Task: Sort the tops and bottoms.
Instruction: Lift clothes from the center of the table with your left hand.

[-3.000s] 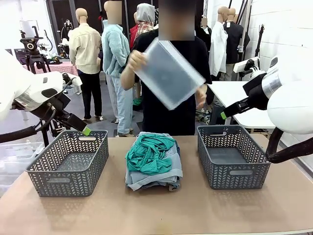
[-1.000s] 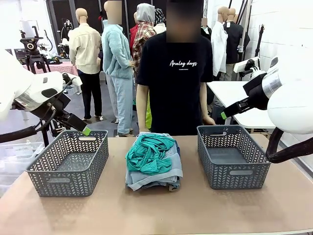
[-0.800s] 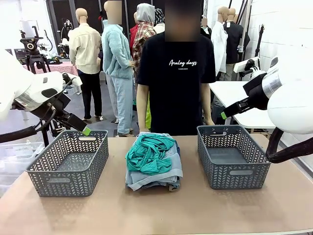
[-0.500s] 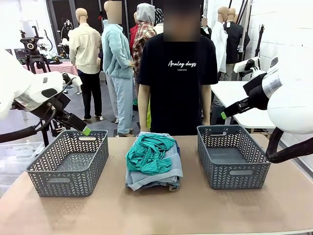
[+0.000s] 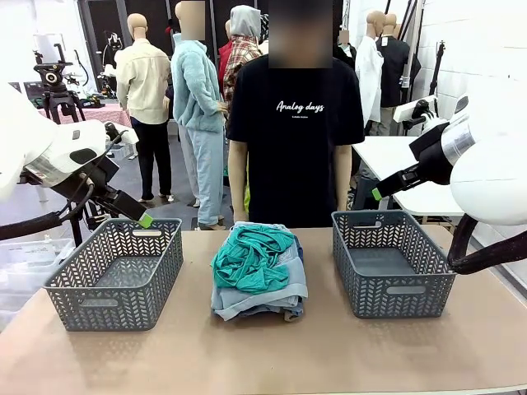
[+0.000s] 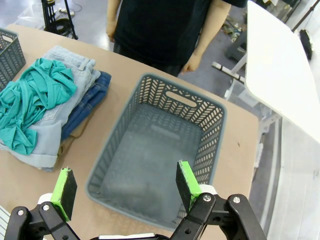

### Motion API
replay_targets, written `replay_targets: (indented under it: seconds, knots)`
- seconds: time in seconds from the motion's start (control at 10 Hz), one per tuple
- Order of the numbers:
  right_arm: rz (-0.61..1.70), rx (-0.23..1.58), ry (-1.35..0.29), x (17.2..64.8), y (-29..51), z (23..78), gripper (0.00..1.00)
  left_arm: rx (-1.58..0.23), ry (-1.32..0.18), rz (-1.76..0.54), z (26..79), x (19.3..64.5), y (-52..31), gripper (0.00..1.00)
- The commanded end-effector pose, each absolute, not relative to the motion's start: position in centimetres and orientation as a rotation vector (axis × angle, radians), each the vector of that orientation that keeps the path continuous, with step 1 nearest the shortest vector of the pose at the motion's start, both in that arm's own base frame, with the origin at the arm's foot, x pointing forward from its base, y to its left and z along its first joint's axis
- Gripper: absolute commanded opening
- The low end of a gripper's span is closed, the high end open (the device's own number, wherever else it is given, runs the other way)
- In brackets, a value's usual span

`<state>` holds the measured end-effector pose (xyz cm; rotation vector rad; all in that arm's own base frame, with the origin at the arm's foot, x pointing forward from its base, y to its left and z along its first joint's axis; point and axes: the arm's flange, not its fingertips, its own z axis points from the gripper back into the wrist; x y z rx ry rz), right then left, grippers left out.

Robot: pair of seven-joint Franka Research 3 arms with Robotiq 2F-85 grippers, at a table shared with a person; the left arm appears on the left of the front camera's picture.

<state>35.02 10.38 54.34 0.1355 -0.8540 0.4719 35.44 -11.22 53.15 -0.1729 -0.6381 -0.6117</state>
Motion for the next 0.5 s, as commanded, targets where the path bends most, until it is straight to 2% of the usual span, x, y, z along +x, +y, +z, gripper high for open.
replay_targets:
  seconds: [0.0,0.4]
  knots:
    - [0.469,0.14,-0.86,35.05,10.51,54.34,1.0,-0.167,-0.645,-0.616,53.23,35.44,-11.01,1.0]
    - [0.469,0.14,-0.86,35.05,10.51,54.34,1.0,-0.167,-0.645,-0.616,53.23,35.44,-11.01,1.0]
